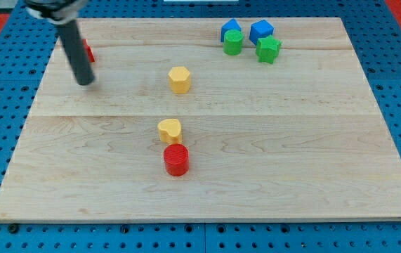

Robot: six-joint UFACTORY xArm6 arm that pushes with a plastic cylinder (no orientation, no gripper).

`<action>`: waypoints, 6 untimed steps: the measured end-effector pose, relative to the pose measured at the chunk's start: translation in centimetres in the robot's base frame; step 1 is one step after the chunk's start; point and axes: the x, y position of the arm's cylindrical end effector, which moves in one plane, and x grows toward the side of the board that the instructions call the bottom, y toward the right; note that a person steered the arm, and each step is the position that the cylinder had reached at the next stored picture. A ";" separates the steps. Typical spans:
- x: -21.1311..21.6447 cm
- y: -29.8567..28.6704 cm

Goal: Point your arm towards top center

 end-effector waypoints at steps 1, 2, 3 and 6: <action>-6.8 -0.2; -7.0 4.5; -7.2 10.2; -6.3 21.9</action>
